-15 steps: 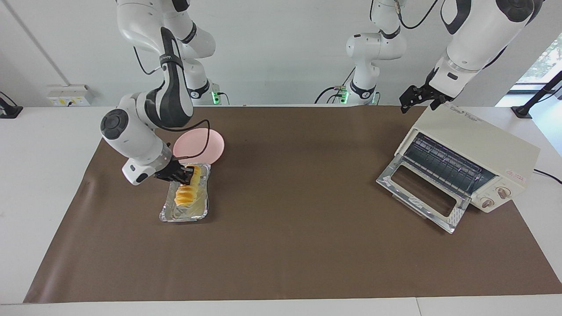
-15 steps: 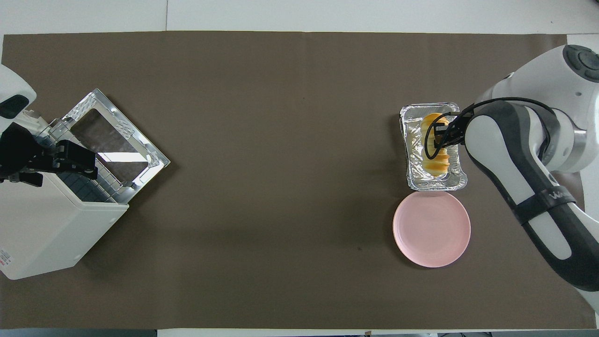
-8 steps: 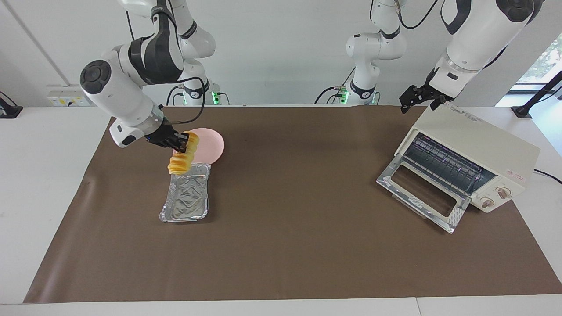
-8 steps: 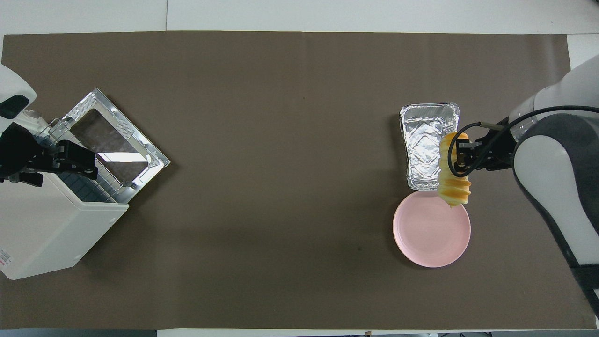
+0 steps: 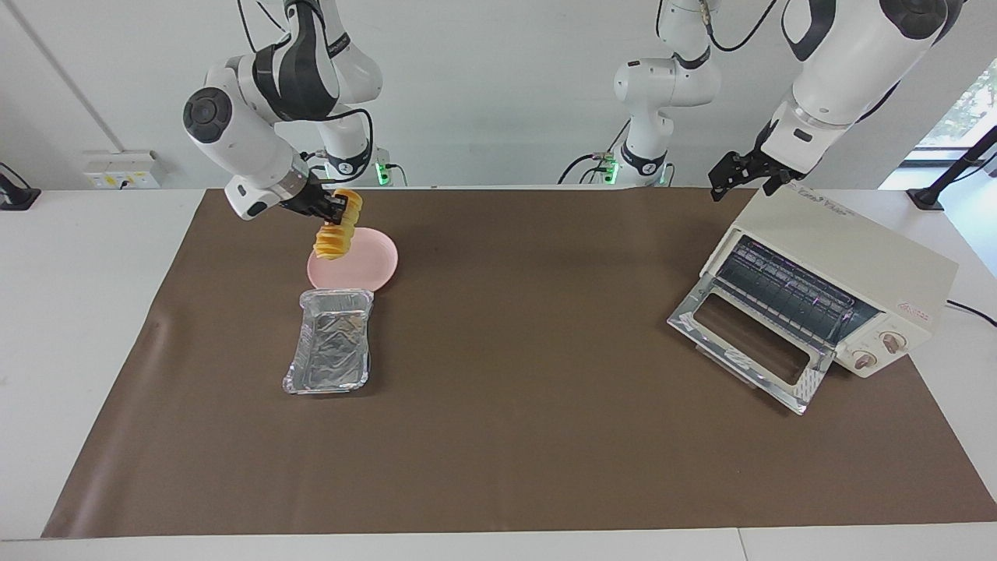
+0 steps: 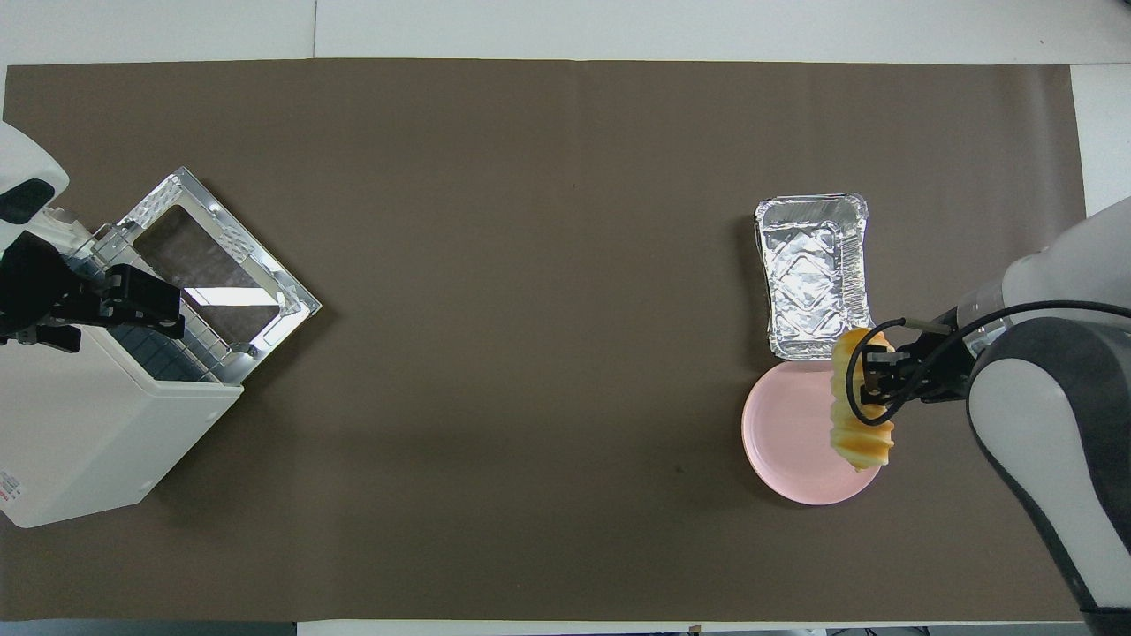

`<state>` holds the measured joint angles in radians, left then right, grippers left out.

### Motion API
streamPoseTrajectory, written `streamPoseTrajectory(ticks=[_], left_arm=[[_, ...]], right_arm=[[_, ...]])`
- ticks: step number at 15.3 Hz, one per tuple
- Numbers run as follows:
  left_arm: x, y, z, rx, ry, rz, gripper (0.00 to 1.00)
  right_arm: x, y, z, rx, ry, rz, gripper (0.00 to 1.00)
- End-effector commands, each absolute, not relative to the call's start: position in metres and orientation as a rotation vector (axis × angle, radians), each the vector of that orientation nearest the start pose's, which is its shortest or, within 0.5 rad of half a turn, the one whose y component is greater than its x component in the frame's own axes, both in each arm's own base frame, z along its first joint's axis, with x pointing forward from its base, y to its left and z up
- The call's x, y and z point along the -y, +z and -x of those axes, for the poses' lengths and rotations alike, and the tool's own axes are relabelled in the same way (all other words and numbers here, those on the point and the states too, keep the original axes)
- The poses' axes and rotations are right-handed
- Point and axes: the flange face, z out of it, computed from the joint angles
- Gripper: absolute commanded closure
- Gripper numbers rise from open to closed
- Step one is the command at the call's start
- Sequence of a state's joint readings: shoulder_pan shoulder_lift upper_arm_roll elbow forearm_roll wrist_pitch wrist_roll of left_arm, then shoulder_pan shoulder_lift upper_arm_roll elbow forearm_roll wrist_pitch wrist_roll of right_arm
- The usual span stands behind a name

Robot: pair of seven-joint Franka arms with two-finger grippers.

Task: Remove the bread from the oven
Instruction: 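Lift the bread slices out and move them over the pink plate, then lower the bread onto the pink plate and open the right gripper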

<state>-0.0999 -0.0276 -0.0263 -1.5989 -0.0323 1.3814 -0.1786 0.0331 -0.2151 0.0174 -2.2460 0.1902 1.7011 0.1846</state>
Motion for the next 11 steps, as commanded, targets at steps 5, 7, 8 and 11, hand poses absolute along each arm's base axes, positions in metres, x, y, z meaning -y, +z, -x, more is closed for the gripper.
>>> streamPoseTrajectory(ticks=[5, 7, 8, 11], left_arm=[[0.069, 0.617, -0.514, 0.085, 0.284, 3.147, 0.00], [0.069, 0.617, -0.514, 0.085, 0.284, 3.147, 0.00], [0.069, 0.617, -0.514, 0.085, 0.284, 3.147, 0.00], [0.069, 0.617, -0.514, 0.085, 0.284, 3.147, 0.00]], right_arm=[[-0.033, 0.387, -0.403, -0.043, 0.340, 2.979, 1.00], [-0.032, 0.372, -0.404, -0.045, 0.296, 2.988, 1.00], [-0.032, 0.364, -0.404, -0.049, 0.283, 2.992, 1.00], [-0.030, 0.344, -0.401, -0.059, 0.269, 2.999, 1.00]])
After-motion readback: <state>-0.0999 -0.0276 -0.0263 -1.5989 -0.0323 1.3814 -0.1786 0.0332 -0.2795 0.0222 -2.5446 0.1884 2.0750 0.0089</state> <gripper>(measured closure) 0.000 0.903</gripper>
